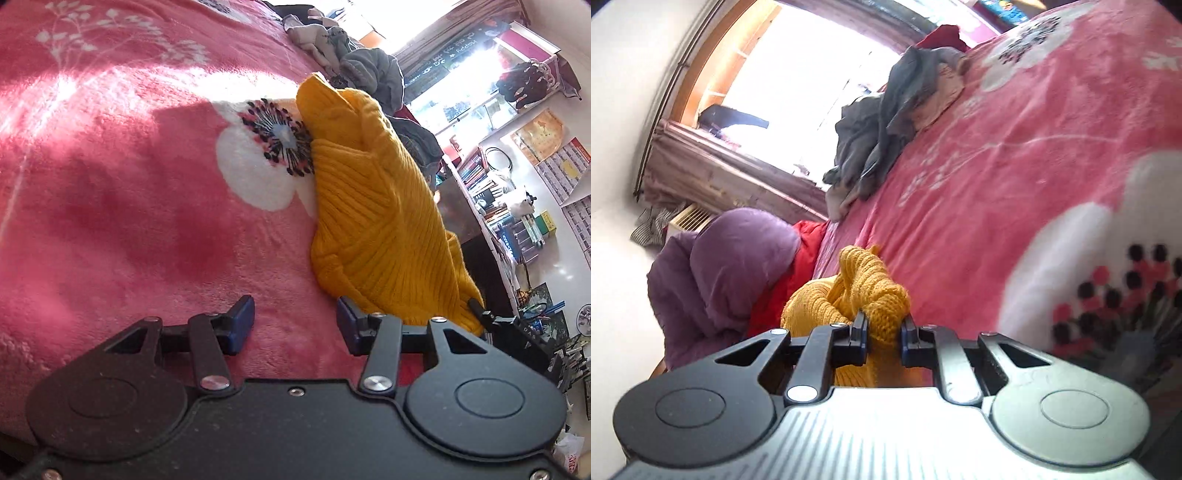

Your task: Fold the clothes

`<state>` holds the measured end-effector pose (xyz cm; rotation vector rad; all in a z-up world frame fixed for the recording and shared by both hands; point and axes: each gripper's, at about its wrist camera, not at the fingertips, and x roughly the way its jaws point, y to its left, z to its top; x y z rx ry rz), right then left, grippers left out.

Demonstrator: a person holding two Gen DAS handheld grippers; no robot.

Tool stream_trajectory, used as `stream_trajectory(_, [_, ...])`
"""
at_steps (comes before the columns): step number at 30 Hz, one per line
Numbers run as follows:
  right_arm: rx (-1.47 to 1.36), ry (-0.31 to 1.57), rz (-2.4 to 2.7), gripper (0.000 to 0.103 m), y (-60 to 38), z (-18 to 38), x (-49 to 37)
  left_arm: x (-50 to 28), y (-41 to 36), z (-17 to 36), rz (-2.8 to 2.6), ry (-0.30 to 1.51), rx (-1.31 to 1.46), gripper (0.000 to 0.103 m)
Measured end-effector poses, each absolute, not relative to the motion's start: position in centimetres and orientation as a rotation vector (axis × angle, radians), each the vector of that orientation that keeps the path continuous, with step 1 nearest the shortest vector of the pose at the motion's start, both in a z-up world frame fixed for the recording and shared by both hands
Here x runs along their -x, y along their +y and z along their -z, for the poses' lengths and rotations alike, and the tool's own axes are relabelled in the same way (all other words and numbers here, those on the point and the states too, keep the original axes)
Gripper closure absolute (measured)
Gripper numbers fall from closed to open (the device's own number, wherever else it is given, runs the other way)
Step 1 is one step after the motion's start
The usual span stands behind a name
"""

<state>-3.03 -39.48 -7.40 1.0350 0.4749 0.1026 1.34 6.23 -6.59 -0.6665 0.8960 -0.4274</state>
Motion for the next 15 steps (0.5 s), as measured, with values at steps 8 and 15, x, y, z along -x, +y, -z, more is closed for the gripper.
stream_trajectory(8, [-1.028, 0.484, -0.037, 0.085, -40.9, 8.4, 2.9, -3.0, 4.2, 7.4, 0.452, 0.903, 0.765, 0.056])
stream_trajectory(15, [-1.008, 0.508, 0.012, 0.084, -41.5, 9.3, 2.6, -5.8, 2.7, 8.6, 0.452, 0.894, 0.873, 0.056])
